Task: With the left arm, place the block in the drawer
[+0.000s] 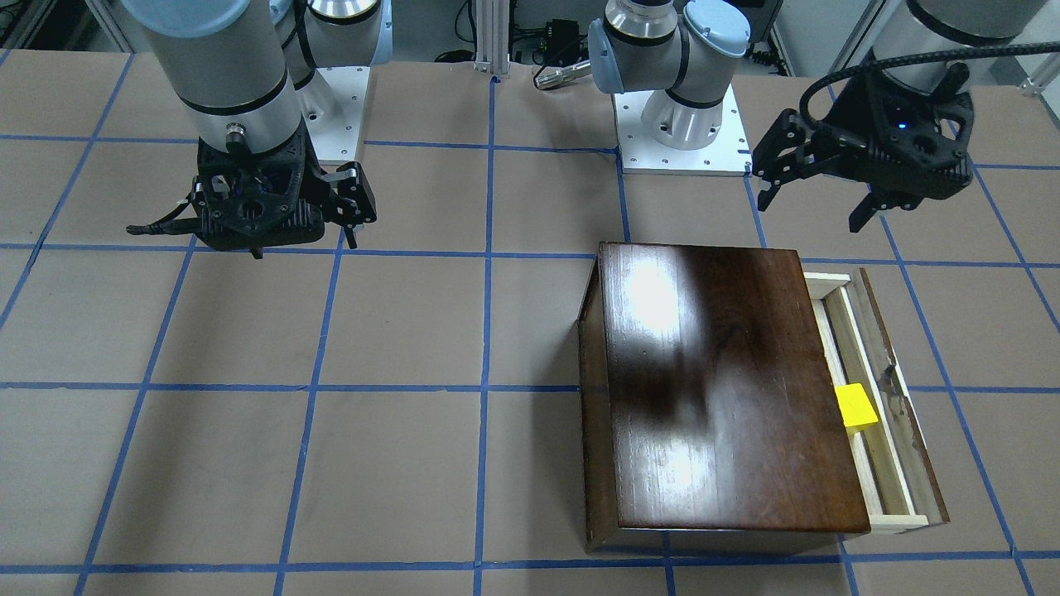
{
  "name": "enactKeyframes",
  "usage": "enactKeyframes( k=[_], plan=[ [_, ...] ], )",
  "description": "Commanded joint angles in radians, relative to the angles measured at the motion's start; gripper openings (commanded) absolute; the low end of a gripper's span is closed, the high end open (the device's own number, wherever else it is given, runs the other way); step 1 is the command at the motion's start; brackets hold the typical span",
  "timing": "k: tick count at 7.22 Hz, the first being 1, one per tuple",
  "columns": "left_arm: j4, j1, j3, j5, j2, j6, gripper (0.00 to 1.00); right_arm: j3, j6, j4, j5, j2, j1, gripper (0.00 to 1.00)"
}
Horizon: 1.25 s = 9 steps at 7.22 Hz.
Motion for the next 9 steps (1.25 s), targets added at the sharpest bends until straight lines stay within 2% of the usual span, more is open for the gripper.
enactKeyframes(
  k=[1, 3, 9],
  plan=[
    [0.030, -0.131, -0.005, 0.002, -0.024, -0.304, 1.00, 0.000, 0.000, 0.000, -0.001, 0.000, 0.000, 1.00],
    [0.030, -0.167, -0.006, 0.003, -0.035, -0.316, 1.00, 0.000, 0.000, 0.000, -0.001, 0.000, 0.000, 1.00],
    [0.032, -0.166, -0.009, 0.005, -0.029, -0.304, 1.00, 0.000, -0.002, 0.000, -0.001, 0.000, 0.000, 1.00]
  ],
)
